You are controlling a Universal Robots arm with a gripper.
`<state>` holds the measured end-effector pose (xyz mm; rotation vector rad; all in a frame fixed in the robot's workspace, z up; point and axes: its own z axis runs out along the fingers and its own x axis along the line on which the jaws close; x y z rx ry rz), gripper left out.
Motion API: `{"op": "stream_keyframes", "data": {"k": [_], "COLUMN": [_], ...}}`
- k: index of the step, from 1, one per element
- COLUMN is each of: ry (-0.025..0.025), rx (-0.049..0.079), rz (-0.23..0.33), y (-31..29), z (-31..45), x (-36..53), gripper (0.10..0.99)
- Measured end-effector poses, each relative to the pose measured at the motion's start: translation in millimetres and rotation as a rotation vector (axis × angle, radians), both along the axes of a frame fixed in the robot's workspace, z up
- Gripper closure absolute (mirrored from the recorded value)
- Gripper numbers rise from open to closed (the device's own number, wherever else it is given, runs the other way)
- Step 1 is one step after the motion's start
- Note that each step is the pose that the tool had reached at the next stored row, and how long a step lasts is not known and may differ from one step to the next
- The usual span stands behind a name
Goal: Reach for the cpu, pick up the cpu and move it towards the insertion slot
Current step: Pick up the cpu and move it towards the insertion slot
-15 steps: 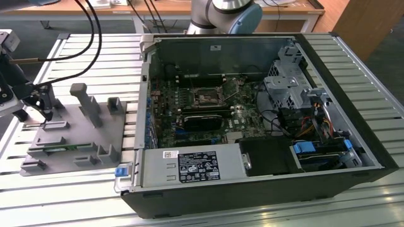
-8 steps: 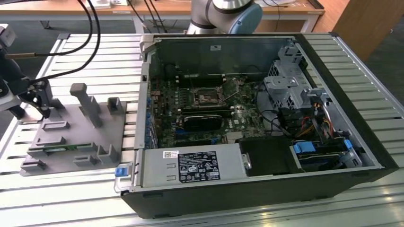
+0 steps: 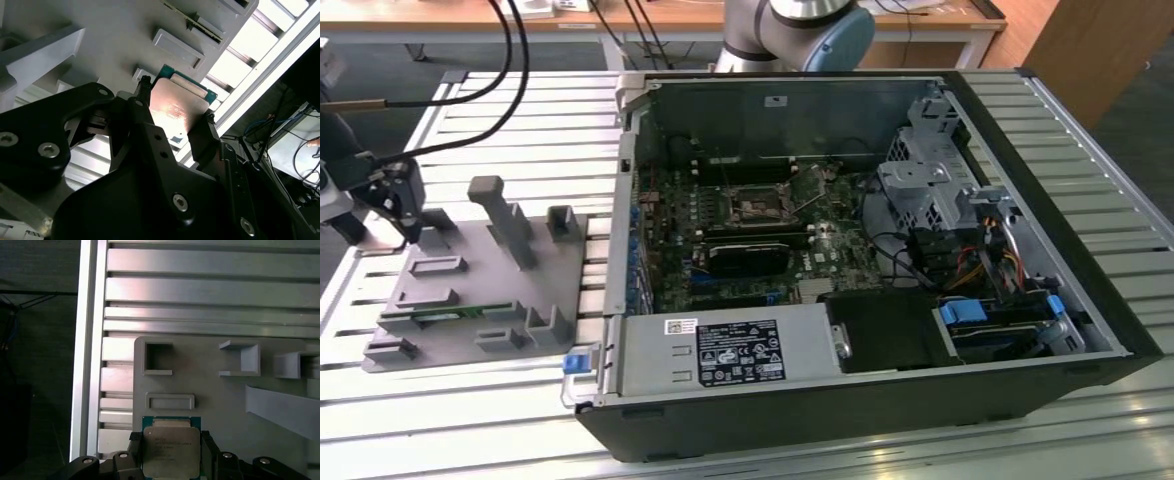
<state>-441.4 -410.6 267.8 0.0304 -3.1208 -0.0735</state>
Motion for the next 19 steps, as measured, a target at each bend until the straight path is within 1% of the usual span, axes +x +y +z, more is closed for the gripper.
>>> {"op": "stream_keyframes", "data": {"k": [12, 19], "ry": [0.0000, 0.0000], "rx": [0.000, 0.000], "rz": [0.000, 0.000], "y": [0.3, 0.3], "z": [16.8, 24.0], "x": [0.0, 0.0], "gripper": [0.541, 0.541]}}
